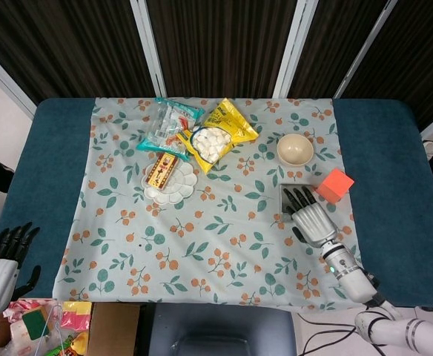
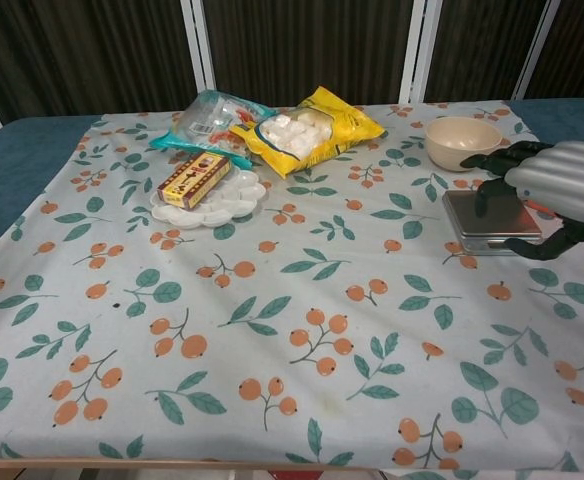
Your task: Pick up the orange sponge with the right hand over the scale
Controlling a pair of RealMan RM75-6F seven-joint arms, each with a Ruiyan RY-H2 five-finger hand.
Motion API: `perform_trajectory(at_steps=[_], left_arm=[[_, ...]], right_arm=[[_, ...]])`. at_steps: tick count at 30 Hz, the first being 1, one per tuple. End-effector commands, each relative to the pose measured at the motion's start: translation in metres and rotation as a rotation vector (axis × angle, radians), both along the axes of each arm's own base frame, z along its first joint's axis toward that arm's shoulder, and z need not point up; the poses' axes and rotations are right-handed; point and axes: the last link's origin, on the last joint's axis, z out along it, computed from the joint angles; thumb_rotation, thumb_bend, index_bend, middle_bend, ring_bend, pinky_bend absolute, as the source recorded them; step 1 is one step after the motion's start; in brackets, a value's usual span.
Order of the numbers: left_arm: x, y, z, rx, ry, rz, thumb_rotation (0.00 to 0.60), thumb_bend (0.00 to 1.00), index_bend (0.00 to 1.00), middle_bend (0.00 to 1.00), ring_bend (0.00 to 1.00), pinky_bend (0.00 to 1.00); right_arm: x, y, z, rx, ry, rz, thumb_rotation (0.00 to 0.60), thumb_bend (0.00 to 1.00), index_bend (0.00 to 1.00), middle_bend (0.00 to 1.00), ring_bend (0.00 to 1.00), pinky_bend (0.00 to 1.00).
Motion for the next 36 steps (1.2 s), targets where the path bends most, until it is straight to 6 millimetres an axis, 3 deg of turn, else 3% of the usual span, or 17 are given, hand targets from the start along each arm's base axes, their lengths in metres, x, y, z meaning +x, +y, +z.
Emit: perform_trajectory(at_steps=[1,12,36], left_arm=[[0.000,0.000,0.000,-0.002,0.000,0.002,0.600,0.45,0.00,0.00,0.02,0.03],[-0.001,0.001,0.000,-0.003,0.001,0.010,0.600,0.45,0.00,0.00,0.02,0.03],[0.000,-0.001,0.000,-0.003,0.003,0.007,0.600,0.45,0.00,0.00,0.02,0.03]], right_arm=[[-0.002,-0.001,-0.008,0.013,0.019,-0.003,0.600,0.55,0.46,0.06,0.00,0.01],[-0.002,-0.002,-0.025,0.036,0.032,-0.004,0.600,0.55,0.46,0.06,0.00,0.01],[-0.006,-0.001,-0.030,0.035,0.067,-0.023,0.600,0.55,0.46,0.06,0.00,0.01]])
